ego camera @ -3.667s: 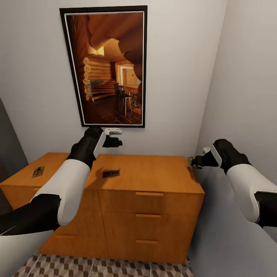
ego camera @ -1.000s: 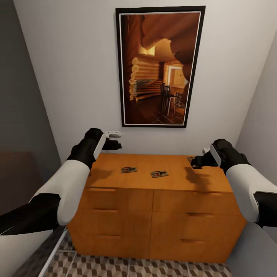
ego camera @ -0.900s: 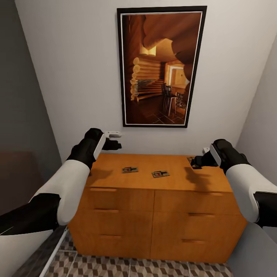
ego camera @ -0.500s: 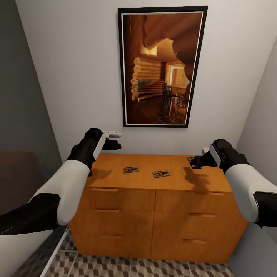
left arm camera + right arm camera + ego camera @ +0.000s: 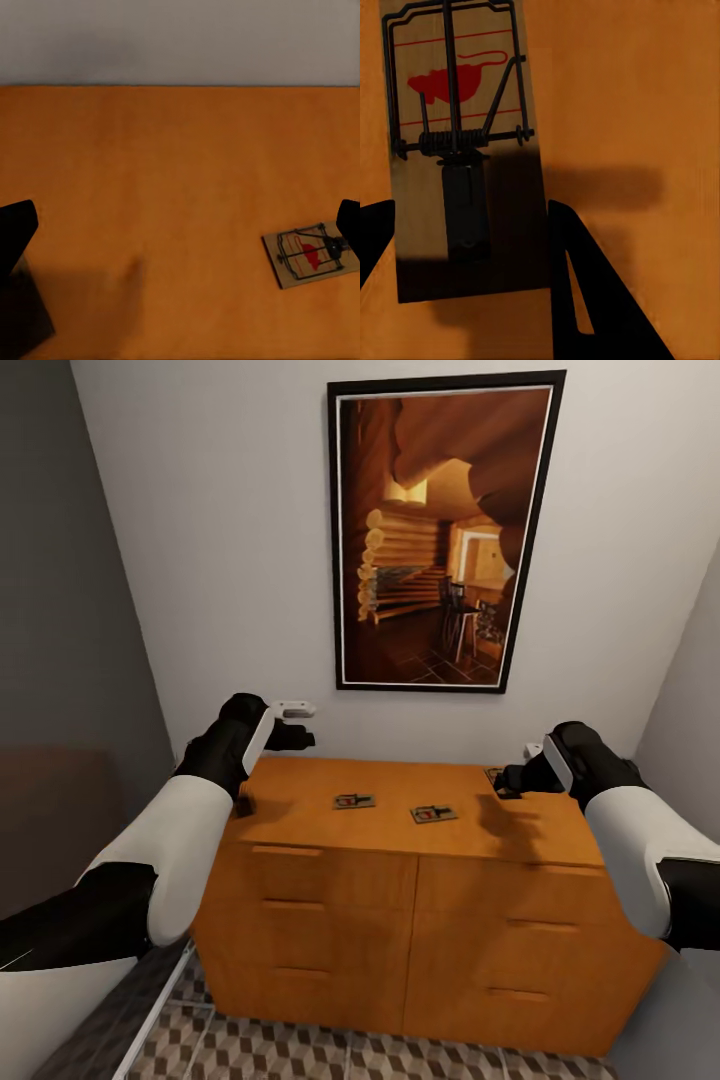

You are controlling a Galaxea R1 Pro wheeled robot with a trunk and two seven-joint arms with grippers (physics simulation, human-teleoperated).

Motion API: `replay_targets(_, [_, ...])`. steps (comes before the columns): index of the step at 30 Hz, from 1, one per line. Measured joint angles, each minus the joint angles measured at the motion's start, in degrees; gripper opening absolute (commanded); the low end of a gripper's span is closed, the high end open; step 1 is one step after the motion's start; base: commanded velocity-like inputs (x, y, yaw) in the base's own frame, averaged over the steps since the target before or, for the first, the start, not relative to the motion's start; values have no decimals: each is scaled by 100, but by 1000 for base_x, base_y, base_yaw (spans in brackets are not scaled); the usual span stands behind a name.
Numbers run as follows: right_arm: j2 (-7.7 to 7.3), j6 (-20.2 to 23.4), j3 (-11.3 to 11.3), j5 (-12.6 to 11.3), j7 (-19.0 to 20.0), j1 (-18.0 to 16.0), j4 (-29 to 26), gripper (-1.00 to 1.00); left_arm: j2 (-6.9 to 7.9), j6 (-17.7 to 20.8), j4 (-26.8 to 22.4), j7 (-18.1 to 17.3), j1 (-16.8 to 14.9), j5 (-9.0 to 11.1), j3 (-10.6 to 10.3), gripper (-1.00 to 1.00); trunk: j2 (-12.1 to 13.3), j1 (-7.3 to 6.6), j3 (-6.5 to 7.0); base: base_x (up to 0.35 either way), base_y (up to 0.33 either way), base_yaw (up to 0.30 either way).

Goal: Take the four mousetraps from the cabinet in the bathroom and place them on the bathroom floor. Make sure all four end up on the same floor surface, and ensure that at least two of them are either under or directly next to the same bathroom sink.

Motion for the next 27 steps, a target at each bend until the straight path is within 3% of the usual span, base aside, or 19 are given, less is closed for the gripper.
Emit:
replay_targets(16, [-1, 1, 0, 1, 0, 0, -1, -100, 52, 7, 69, 91, 0, -10, 5, 100, 0, 0, 0, 0, 0, 252])
replay_targets(19, [-2, 2, 0, 0, 0, 1, -2, -100, 44, 6, 151, 255, -1, -6, 6, 100, 0, 0, 0, 0, 0, 72])
replay_targets(27, [-3, 3, 0, -1, 1, 1, -2, -100, -25, 5, 423, 1091, -1, 35, 24, 100, 0, 0, 0, 0, 0, 18])
